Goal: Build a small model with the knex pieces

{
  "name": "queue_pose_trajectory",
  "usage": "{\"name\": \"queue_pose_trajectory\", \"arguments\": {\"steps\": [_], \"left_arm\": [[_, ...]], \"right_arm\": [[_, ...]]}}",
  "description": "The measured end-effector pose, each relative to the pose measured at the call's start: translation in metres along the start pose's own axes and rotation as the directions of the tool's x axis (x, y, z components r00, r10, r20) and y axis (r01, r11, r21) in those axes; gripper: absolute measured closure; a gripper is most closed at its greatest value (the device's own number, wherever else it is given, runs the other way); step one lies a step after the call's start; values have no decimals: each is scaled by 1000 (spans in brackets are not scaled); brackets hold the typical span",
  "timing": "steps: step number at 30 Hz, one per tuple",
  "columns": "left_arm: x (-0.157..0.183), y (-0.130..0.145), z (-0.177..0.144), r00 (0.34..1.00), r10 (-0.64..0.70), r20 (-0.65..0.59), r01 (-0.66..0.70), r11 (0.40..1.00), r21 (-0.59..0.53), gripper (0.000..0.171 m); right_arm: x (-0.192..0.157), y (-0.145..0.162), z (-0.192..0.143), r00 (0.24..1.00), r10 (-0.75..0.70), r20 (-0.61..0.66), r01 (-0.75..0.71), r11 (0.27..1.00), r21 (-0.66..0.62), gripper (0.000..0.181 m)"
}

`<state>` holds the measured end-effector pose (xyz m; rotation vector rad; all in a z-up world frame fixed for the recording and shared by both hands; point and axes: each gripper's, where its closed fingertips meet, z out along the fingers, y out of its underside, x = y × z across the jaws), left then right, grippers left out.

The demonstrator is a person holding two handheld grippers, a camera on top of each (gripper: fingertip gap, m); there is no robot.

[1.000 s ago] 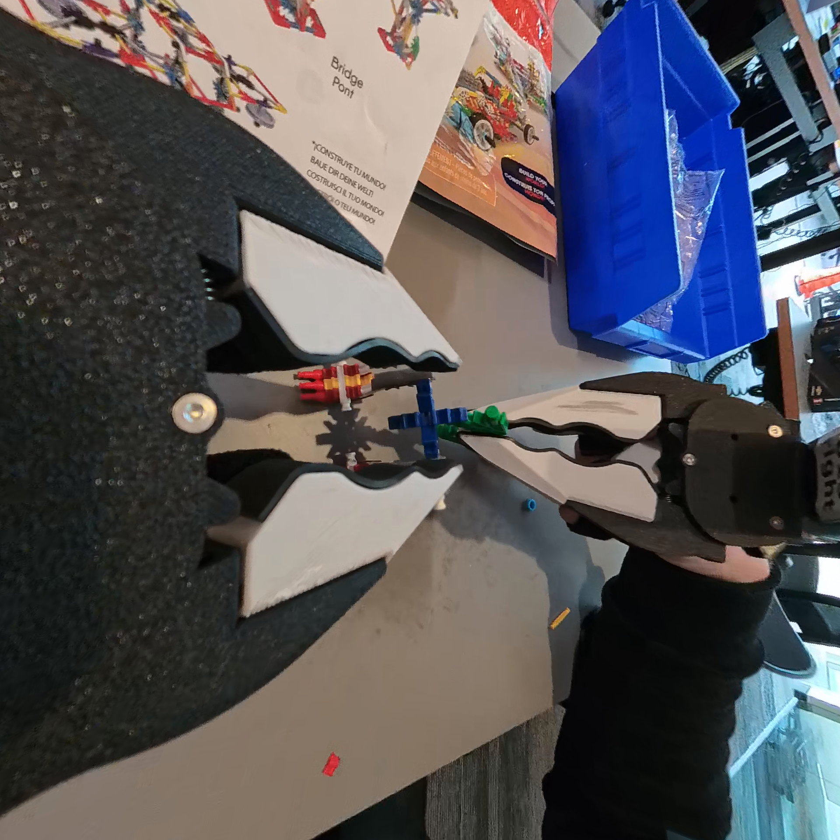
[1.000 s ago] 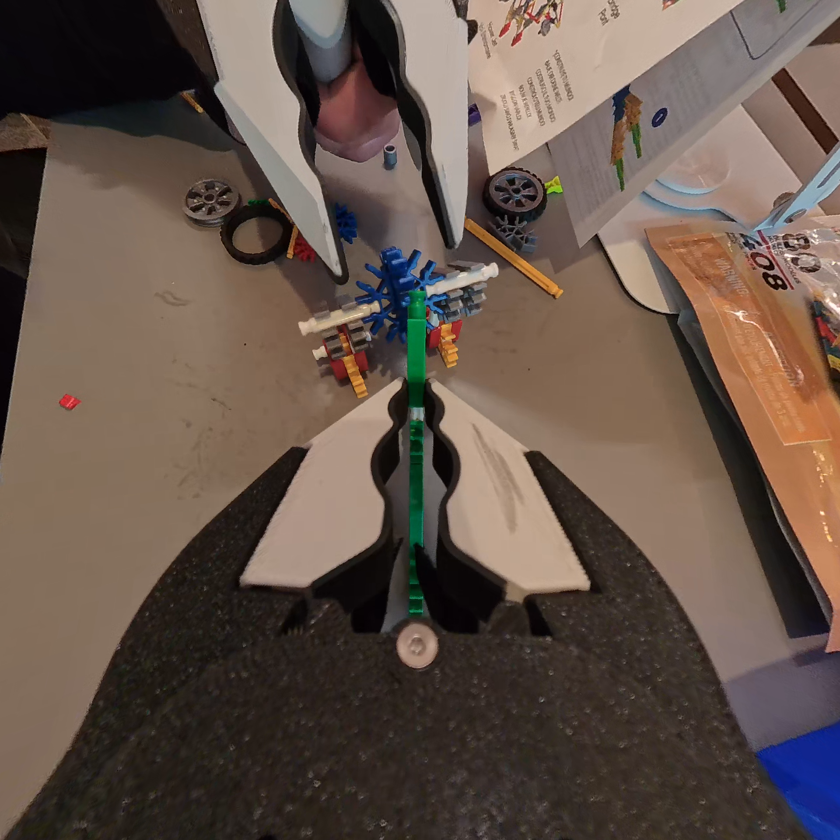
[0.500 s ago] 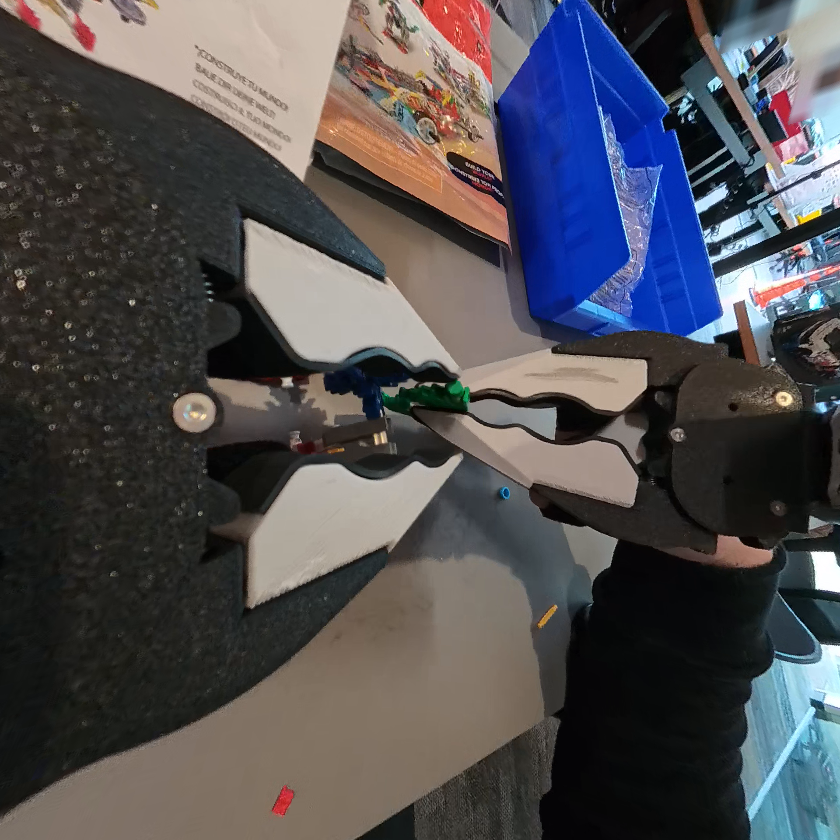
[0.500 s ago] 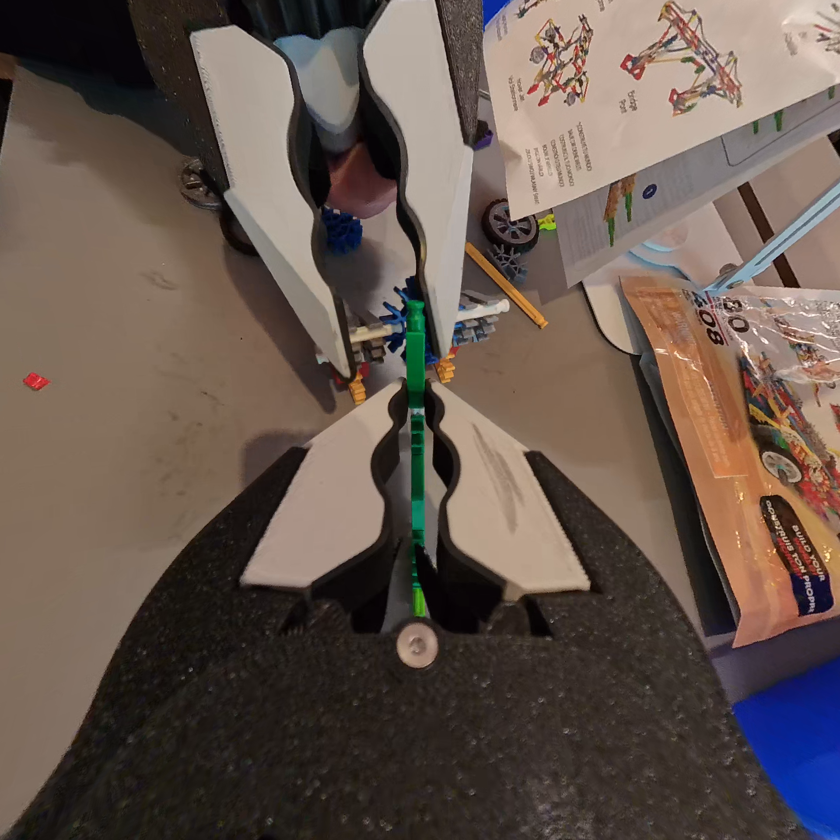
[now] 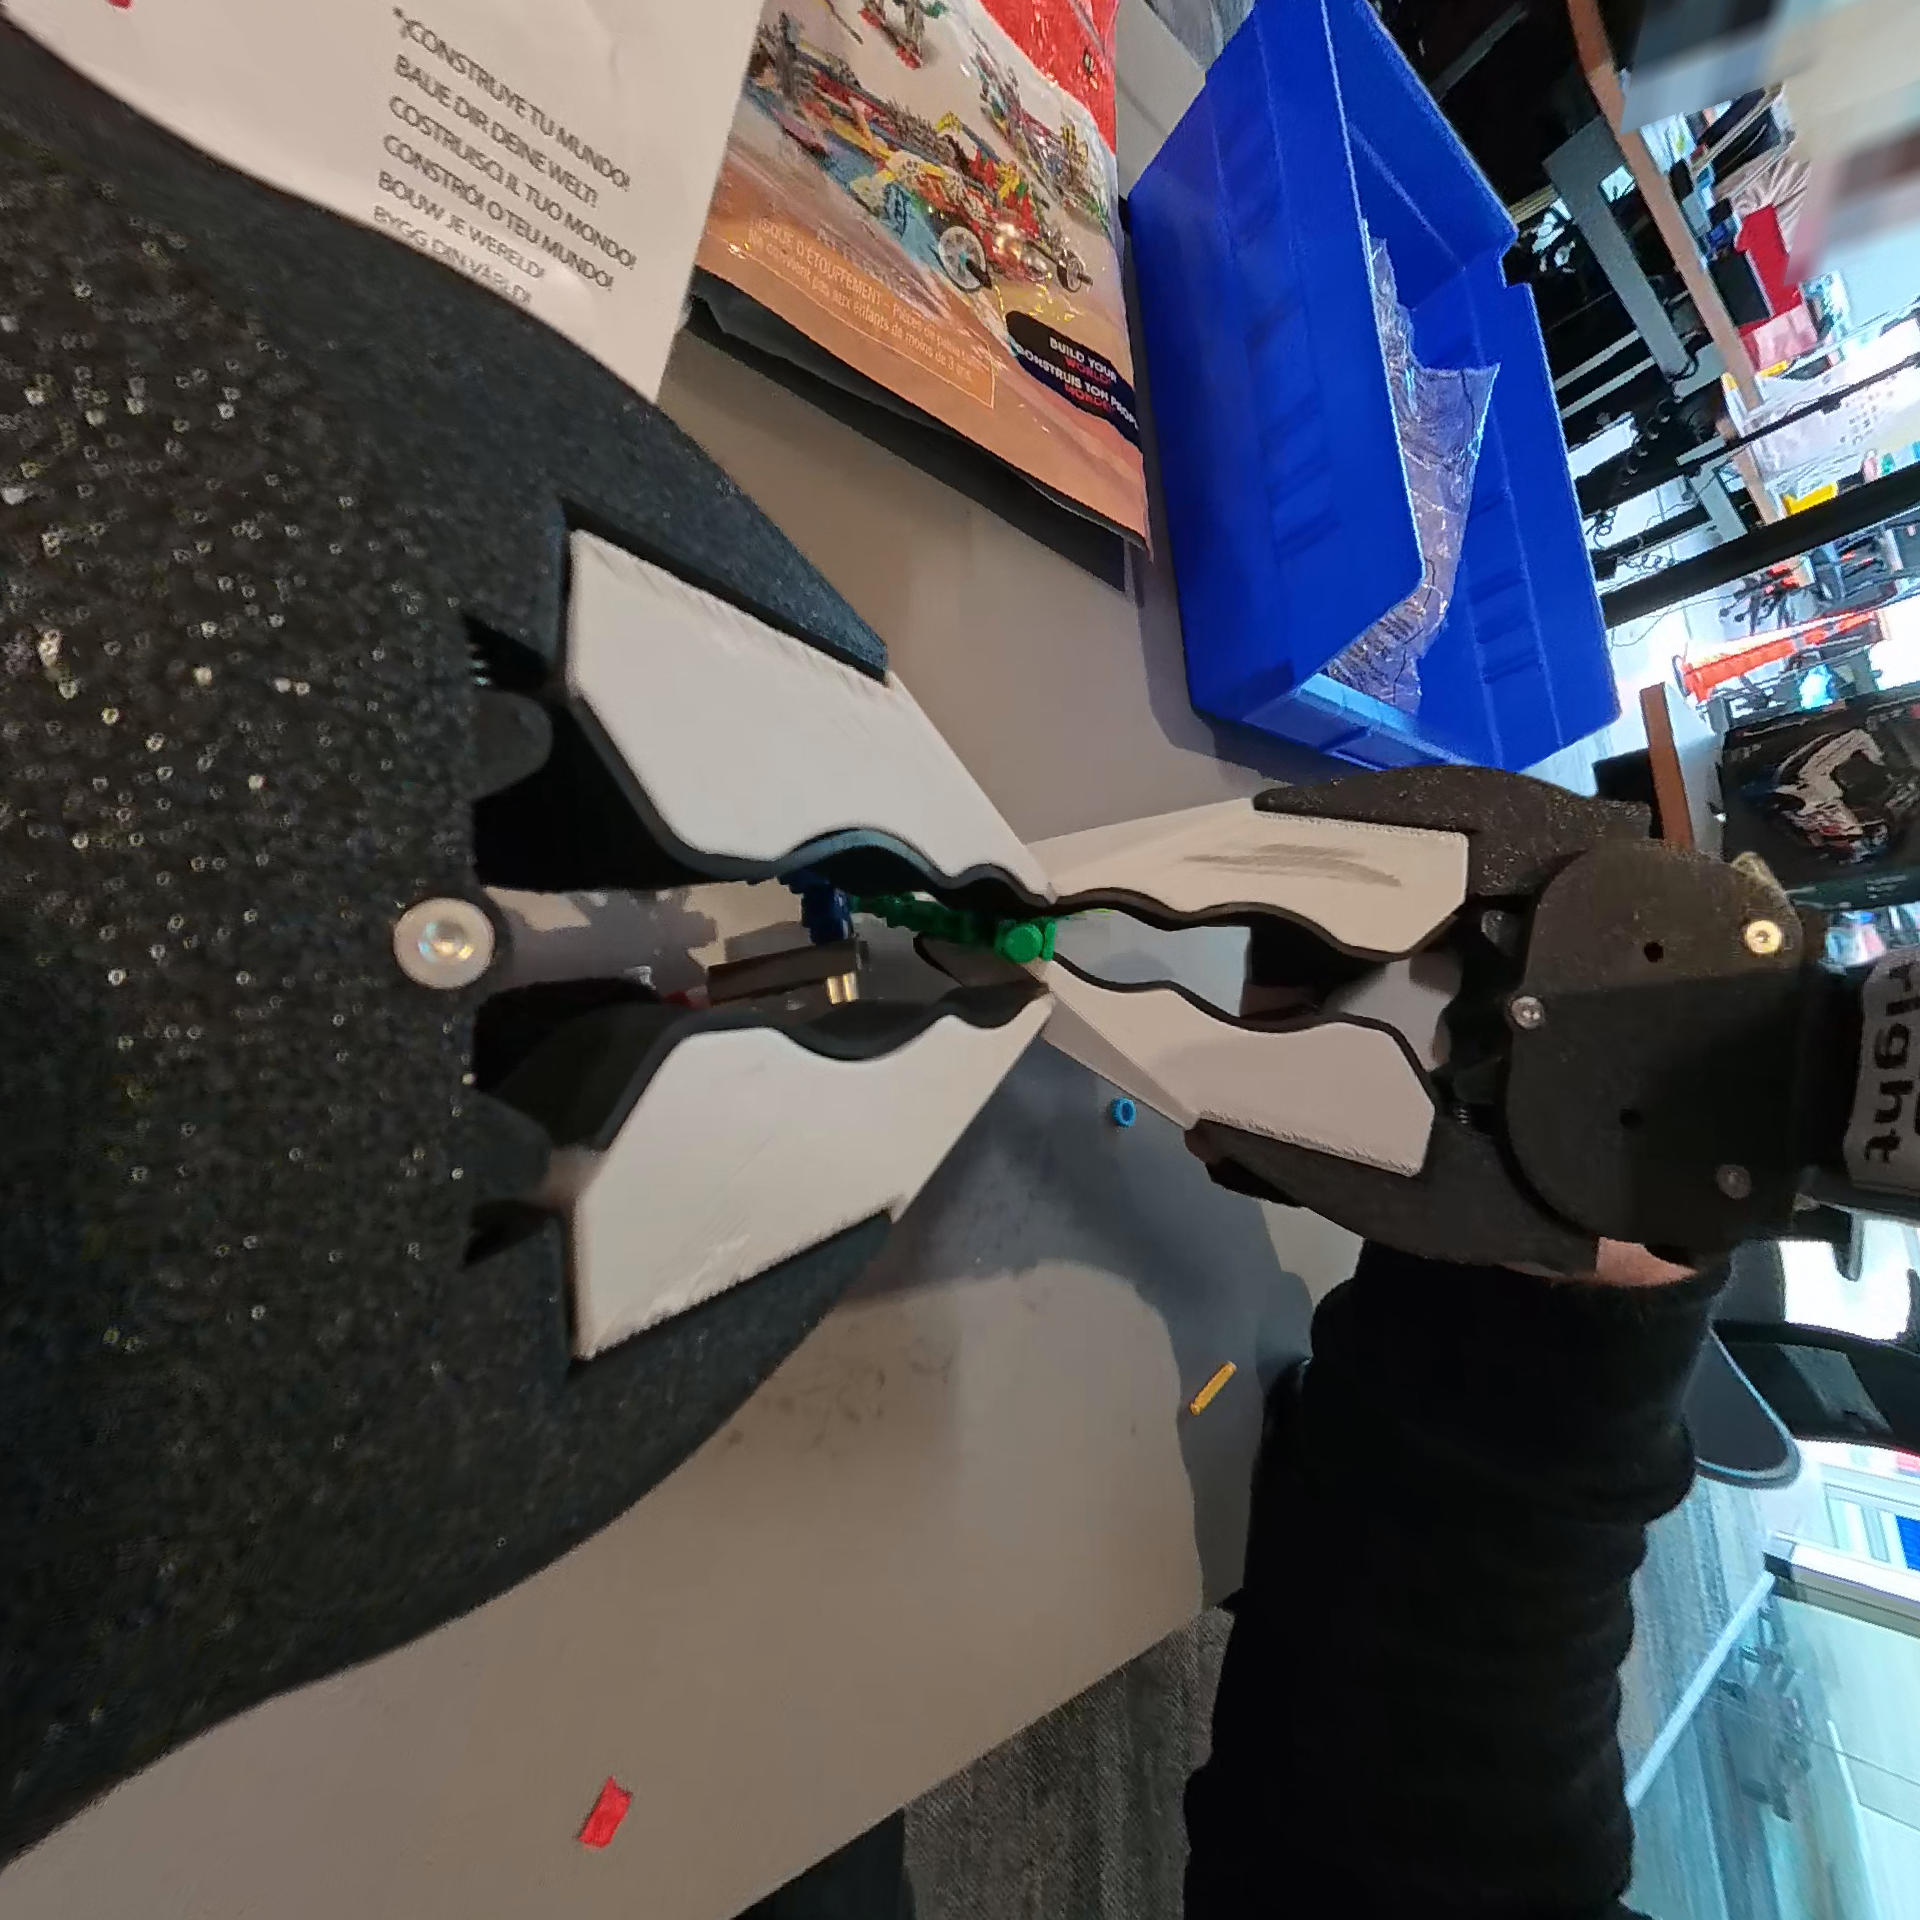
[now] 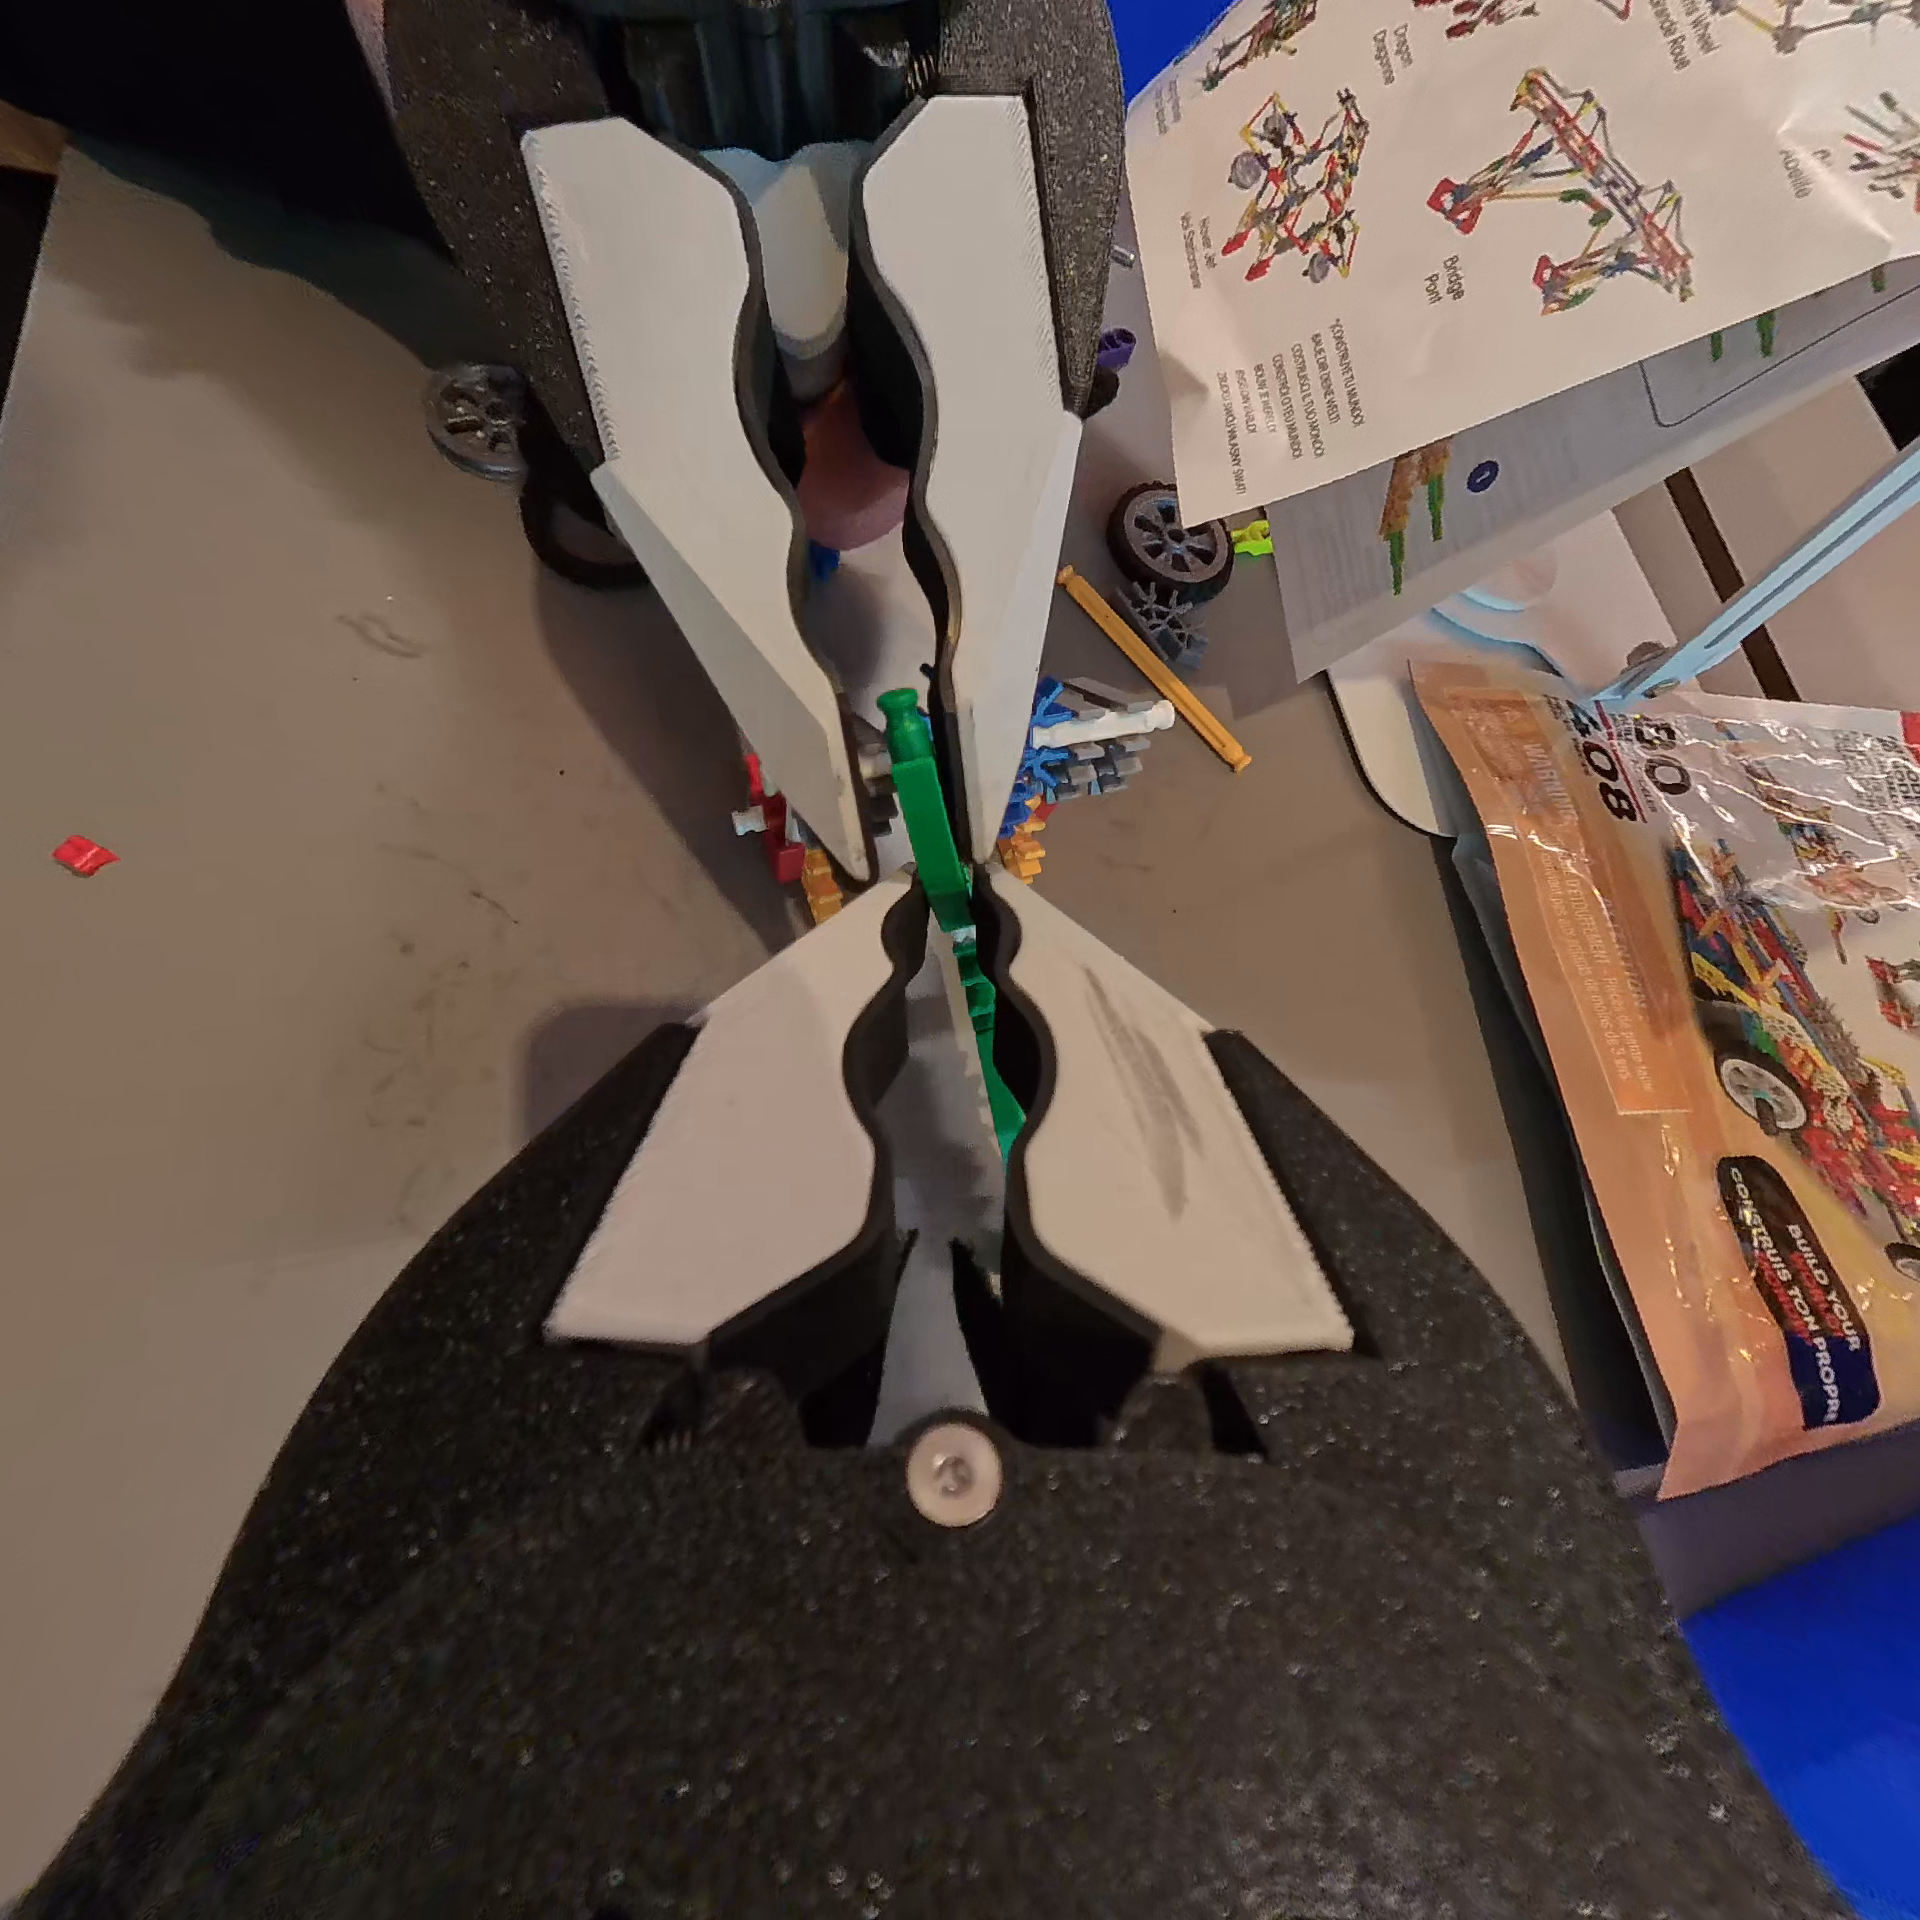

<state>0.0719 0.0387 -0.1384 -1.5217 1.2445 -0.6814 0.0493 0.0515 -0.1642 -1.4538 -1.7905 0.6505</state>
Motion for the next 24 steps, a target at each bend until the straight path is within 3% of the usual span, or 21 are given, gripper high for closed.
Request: {"name": "queue_pose_trajectory", "arguments": {"steps": [18, 24], "left_arm": [[-14, -14, -9, 991, -136, -11, 136, 981, 135, 166], [-22, -9, -17, 988, -152, -14, 153, 983, 97, 153]], "right_arm": [[6, -16, -6, 995, 97, 38, -101, 983, 154, 173], [10, -10, -3, 987, 153, 53, -160, 977, 144, 176]]}}
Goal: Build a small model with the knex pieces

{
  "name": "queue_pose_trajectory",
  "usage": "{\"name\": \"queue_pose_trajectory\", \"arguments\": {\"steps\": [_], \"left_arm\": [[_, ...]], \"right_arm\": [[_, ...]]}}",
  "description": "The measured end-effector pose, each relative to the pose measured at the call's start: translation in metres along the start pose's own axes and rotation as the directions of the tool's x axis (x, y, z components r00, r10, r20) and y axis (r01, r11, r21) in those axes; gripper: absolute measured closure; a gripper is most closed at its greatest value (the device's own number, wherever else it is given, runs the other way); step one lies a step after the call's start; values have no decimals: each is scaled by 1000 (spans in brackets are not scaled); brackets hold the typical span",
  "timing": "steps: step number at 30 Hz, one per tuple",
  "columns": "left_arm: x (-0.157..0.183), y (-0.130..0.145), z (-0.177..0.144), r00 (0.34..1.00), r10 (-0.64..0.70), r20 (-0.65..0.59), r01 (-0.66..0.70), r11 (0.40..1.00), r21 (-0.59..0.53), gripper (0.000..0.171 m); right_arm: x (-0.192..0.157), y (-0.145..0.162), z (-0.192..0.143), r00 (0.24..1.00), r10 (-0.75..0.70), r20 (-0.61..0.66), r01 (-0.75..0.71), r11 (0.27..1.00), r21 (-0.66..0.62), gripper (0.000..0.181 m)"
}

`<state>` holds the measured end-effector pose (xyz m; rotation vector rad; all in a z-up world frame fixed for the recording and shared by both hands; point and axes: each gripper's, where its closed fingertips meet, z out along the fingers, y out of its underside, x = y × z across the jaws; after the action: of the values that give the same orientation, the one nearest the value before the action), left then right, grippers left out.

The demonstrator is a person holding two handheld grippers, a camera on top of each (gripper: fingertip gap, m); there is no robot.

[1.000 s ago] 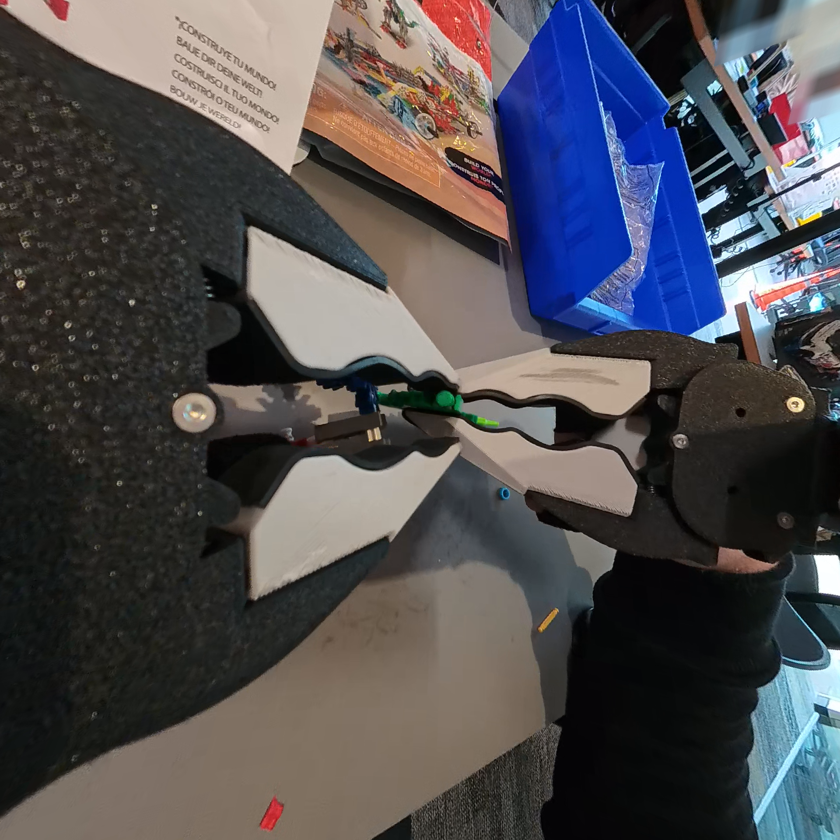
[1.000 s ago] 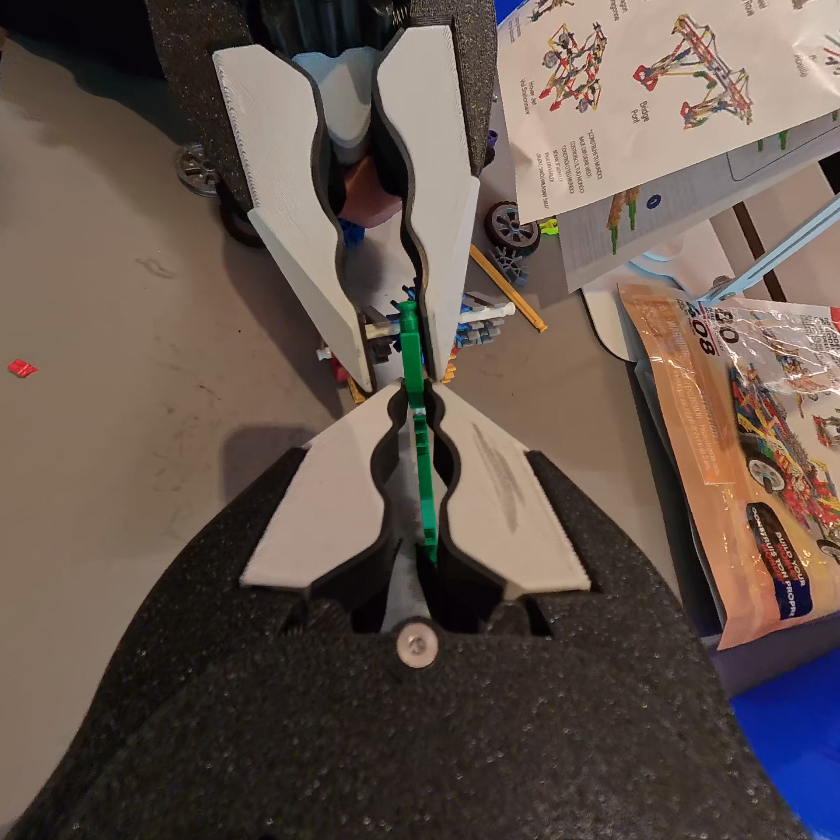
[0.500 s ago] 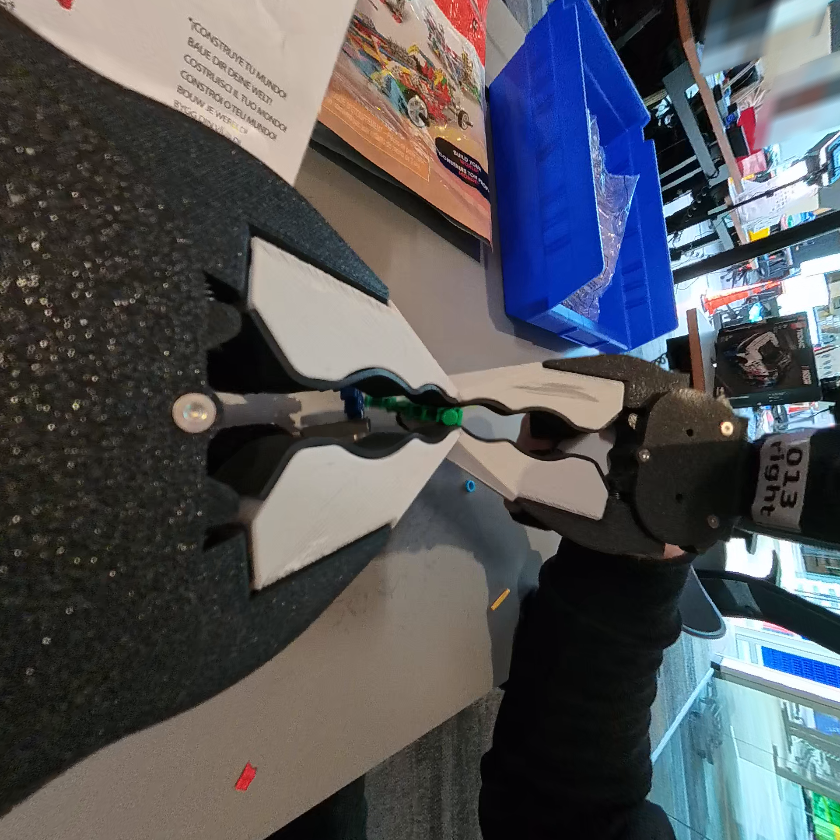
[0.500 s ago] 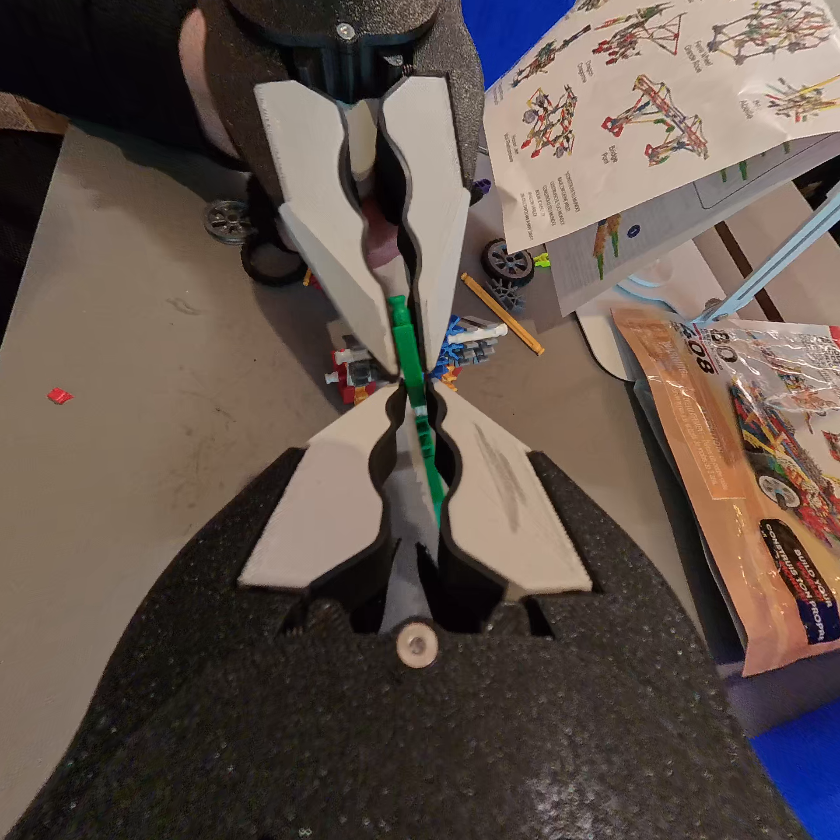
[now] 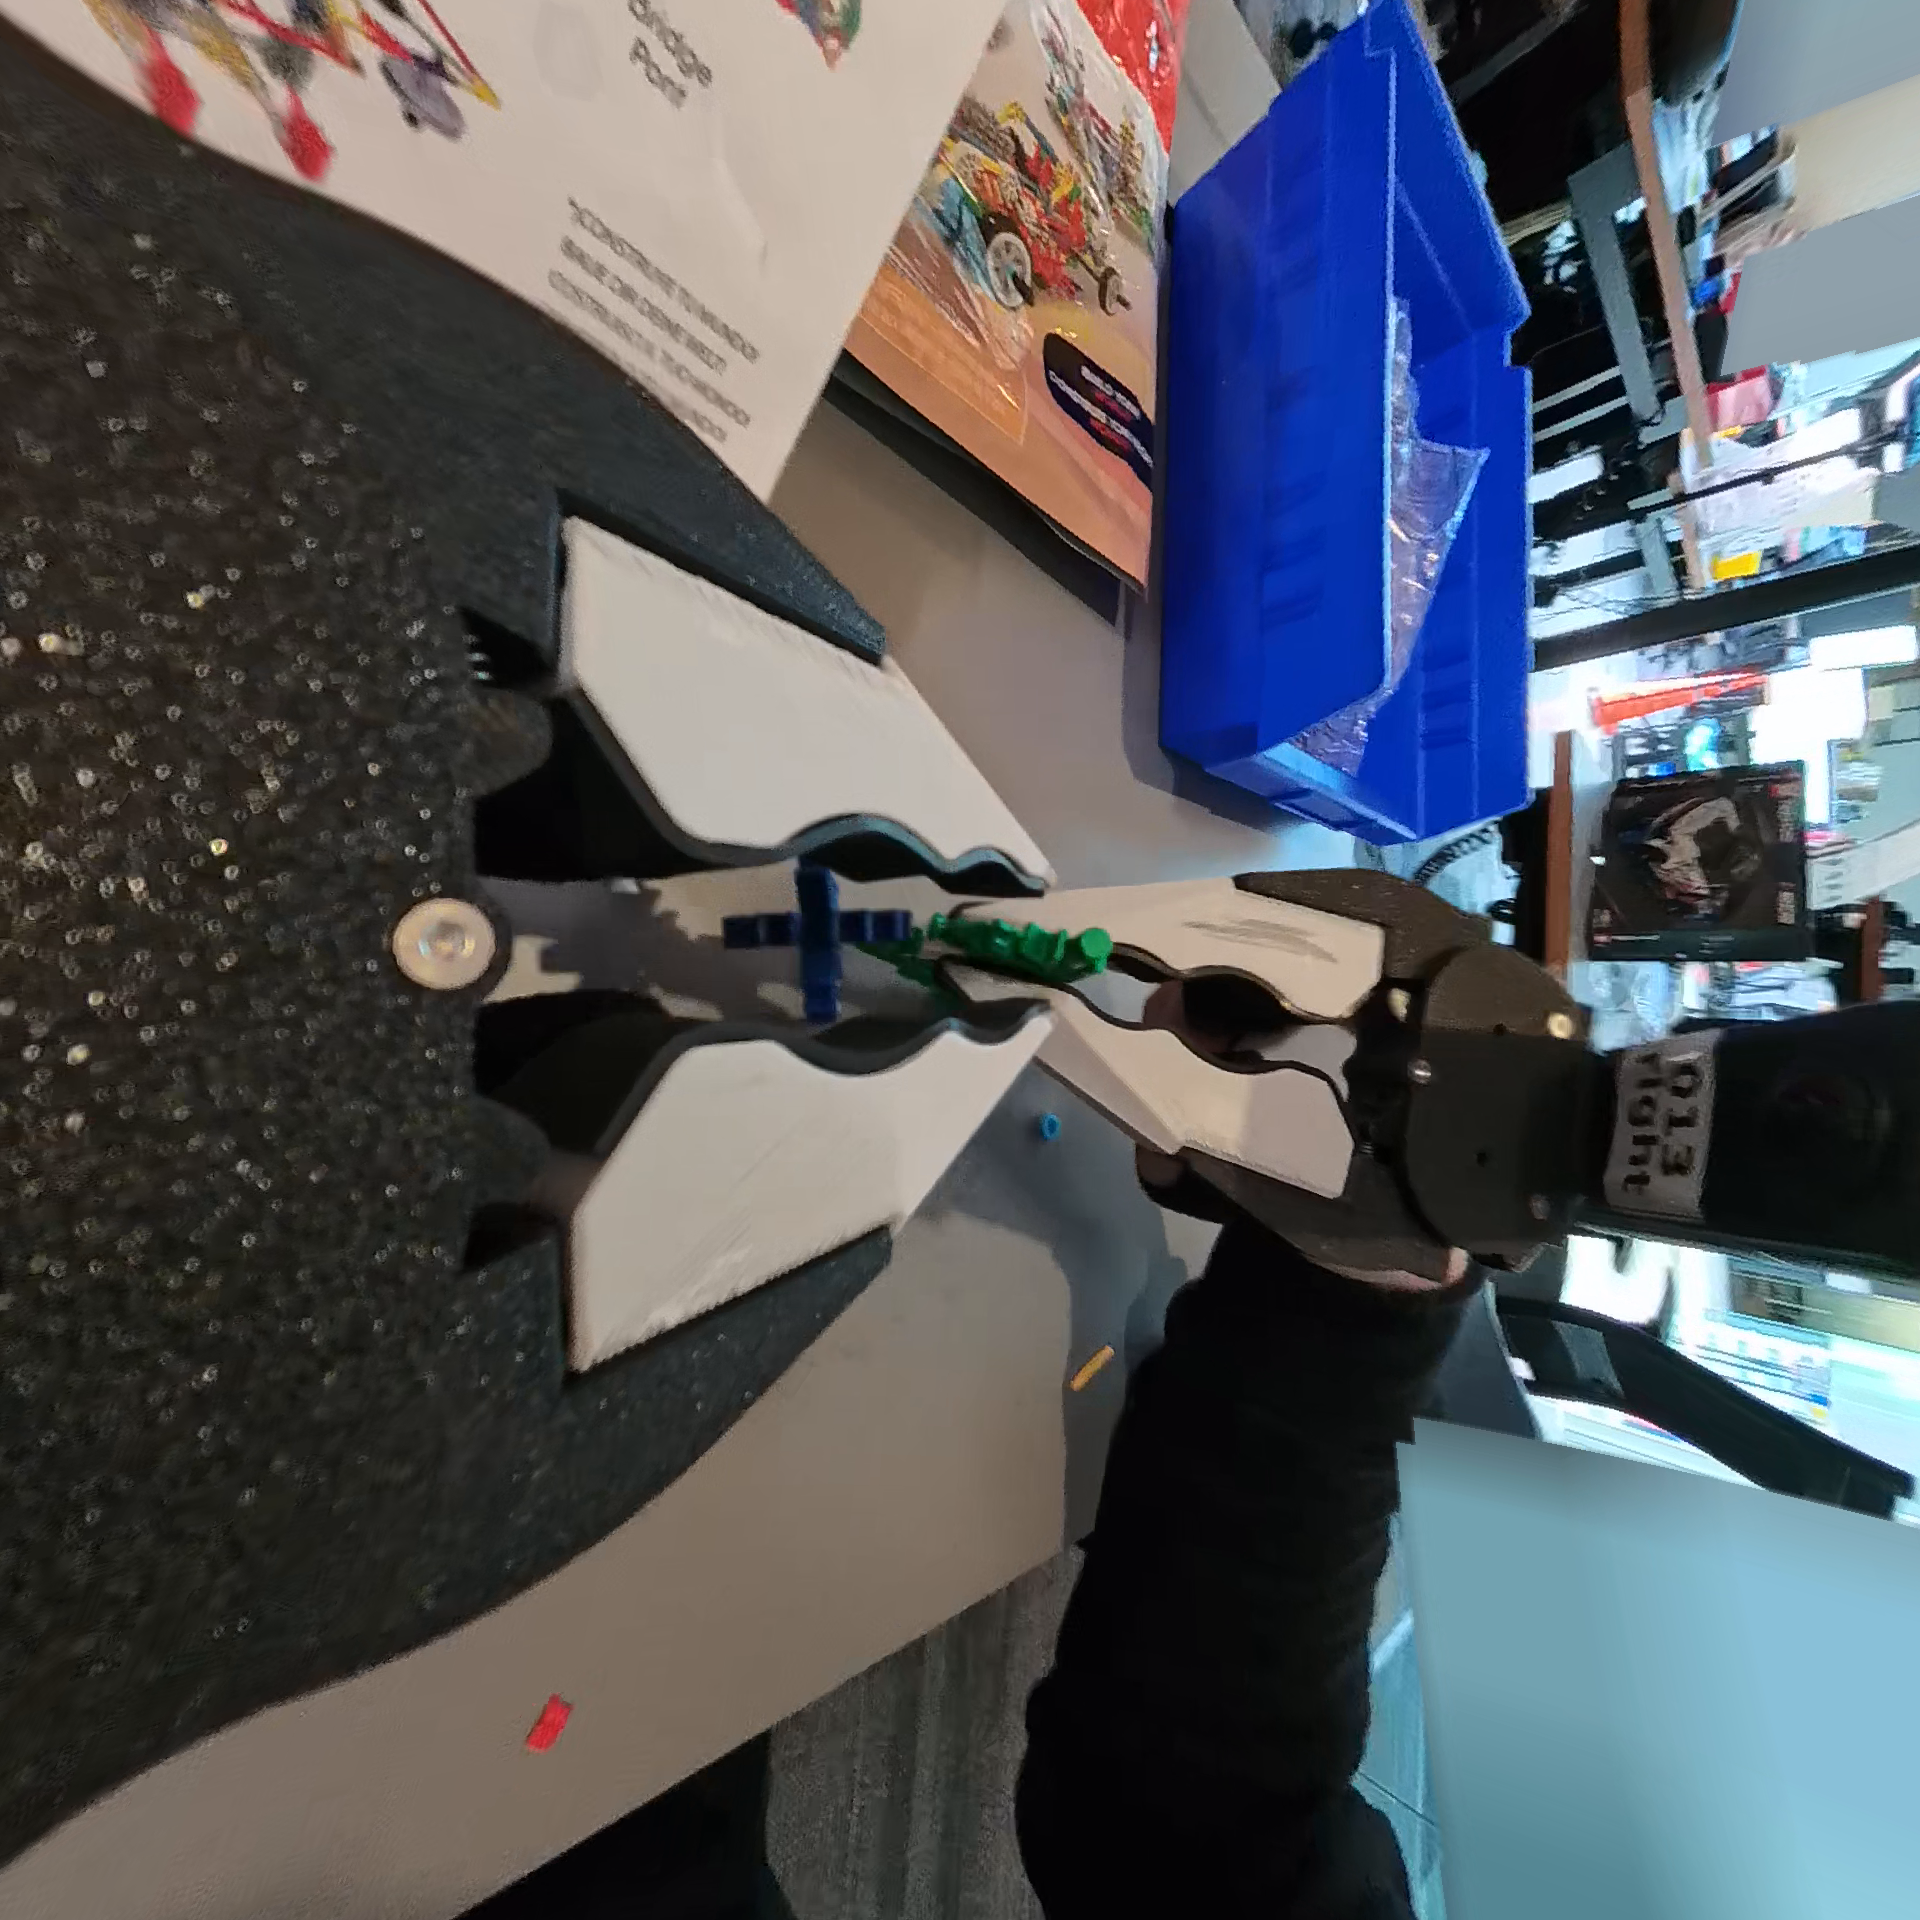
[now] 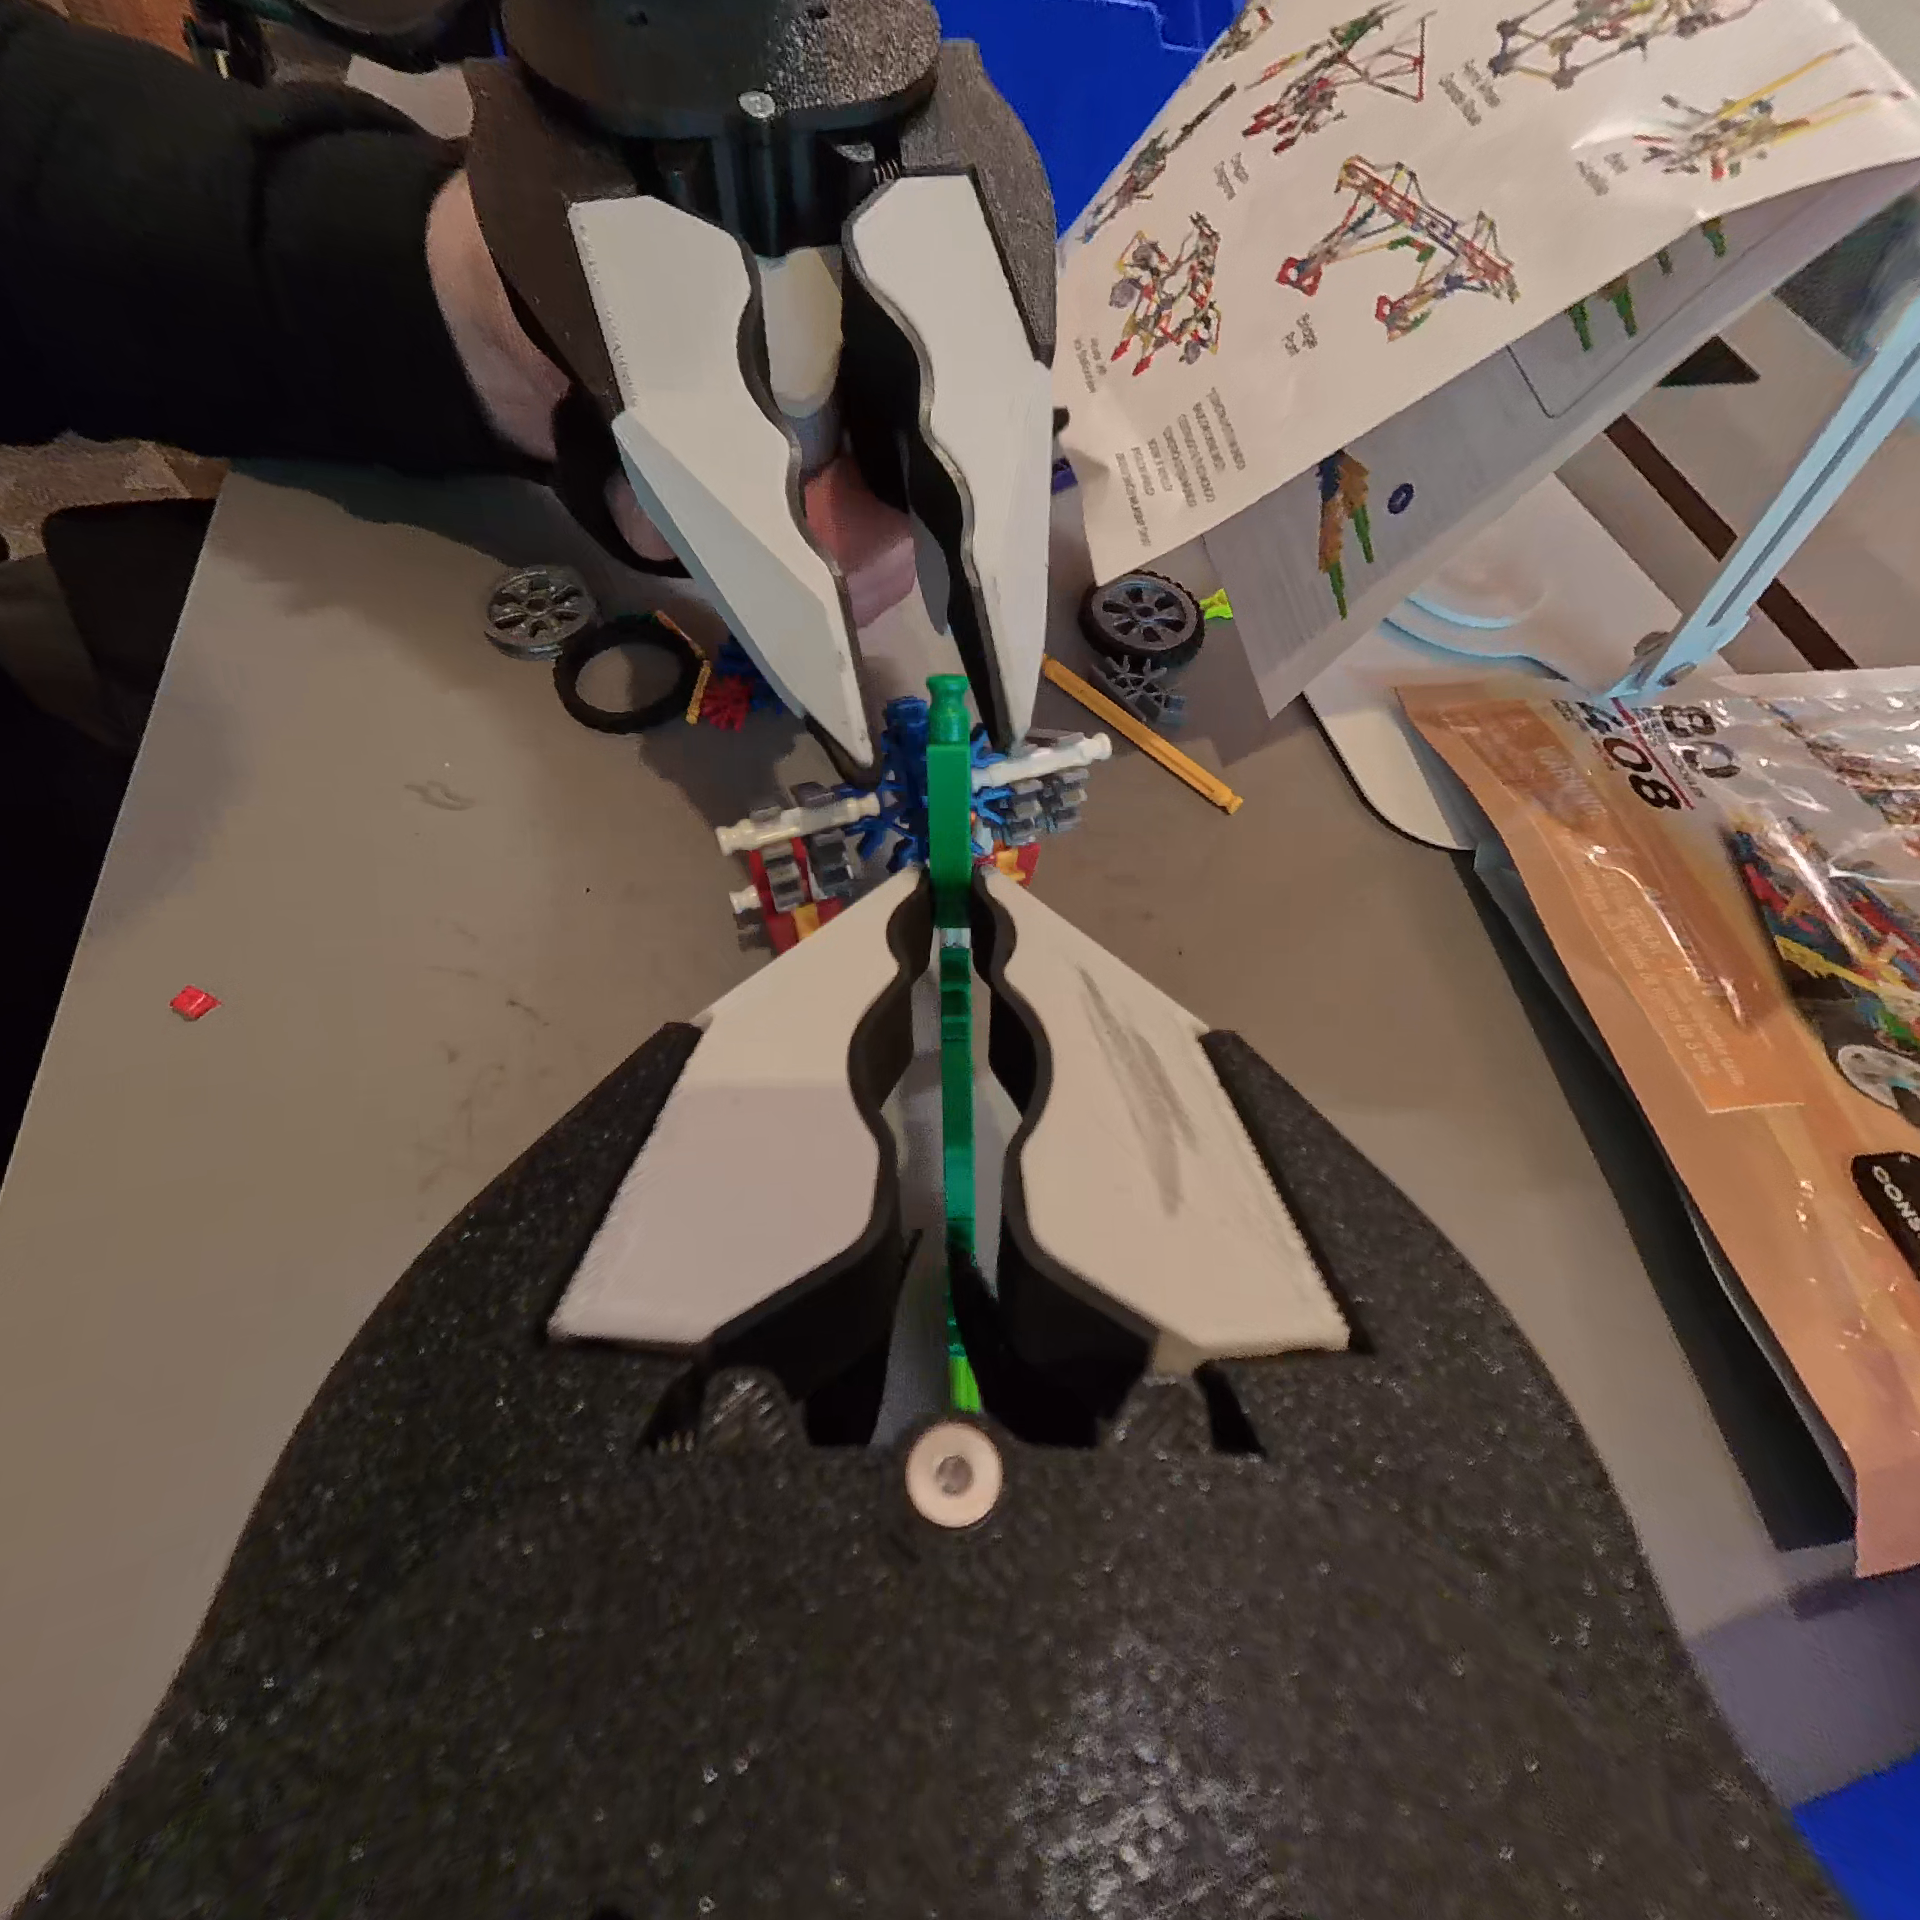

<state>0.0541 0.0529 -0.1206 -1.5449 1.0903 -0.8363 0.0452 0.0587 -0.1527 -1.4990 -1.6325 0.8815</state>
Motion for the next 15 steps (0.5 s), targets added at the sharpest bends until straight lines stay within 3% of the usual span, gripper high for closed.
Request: {"name": "queue_pose_trajectory", "arguments": {"steps": [6, 15], "left_arm": [[-9, 17, -9, 999, 39, 23, -36, 991, -127, 148], [-8, 29, -19, 997, 76, -4, -75, 972, -225, 150]], "right_arm": [[2, 3, -3, 999, 36, 11, -36, 999, -1, 176], [-1, 10, 3, 996, 76, 54, -75, 997, -20, 176]]}}
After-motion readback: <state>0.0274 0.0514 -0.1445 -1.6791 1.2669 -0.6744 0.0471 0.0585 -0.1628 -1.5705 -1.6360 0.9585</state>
